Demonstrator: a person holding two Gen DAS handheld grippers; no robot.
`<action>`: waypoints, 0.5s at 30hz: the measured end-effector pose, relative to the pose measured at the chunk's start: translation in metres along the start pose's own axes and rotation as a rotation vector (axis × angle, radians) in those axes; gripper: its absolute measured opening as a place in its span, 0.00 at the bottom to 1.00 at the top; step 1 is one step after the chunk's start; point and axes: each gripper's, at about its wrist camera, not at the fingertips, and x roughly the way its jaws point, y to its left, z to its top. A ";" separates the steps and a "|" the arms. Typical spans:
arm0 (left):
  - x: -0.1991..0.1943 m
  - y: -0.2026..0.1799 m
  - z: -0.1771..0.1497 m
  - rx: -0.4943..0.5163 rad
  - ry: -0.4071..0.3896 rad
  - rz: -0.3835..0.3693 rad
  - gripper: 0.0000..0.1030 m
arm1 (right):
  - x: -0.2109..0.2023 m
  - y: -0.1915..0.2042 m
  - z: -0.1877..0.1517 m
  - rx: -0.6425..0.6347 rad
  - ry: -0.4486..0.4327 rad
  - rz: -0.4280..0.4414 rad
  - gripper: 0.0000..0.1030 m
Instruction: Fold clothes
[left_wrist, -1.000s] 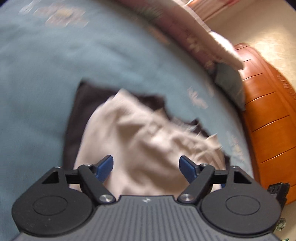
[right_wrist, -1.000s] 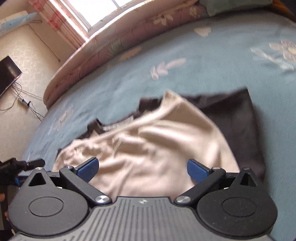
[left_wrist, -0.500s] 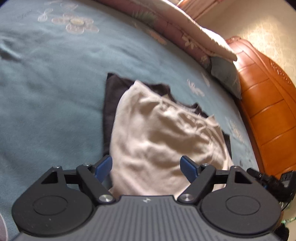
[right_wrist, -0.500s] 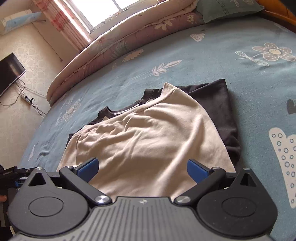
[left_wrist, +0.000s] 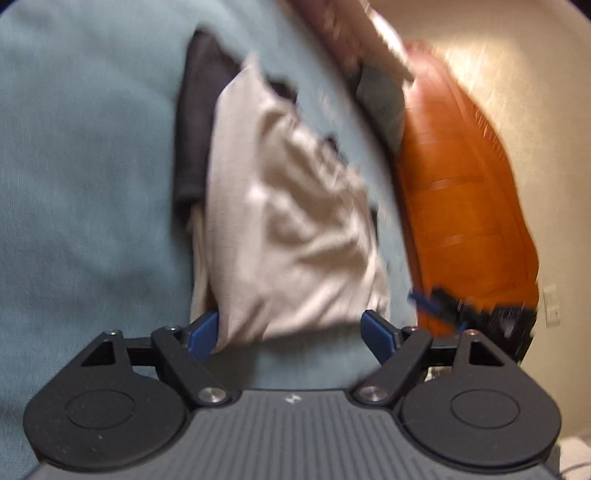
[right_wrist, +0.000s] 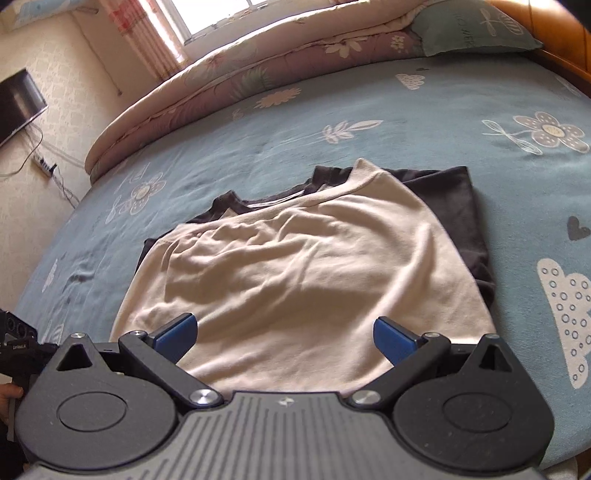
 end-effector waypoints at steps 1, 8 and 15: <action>-0.004 0.000 -0.001 0.020 0.005 0.009 0.78 | 0.002 0.005 0.000 -0.014 0.006 -0.004 1.00; -0.048 -0.059 0.018 0.208 -0.084 0.165 0.81 | 0.009 0.022 0.000 -0.072 0.024 -0.022 1.00; 0.022 -0.068 0.015 0.244 0.026 0.200 0.87 | 0.027 0.014 -0.001 -0.052 0.050 0.006 1.00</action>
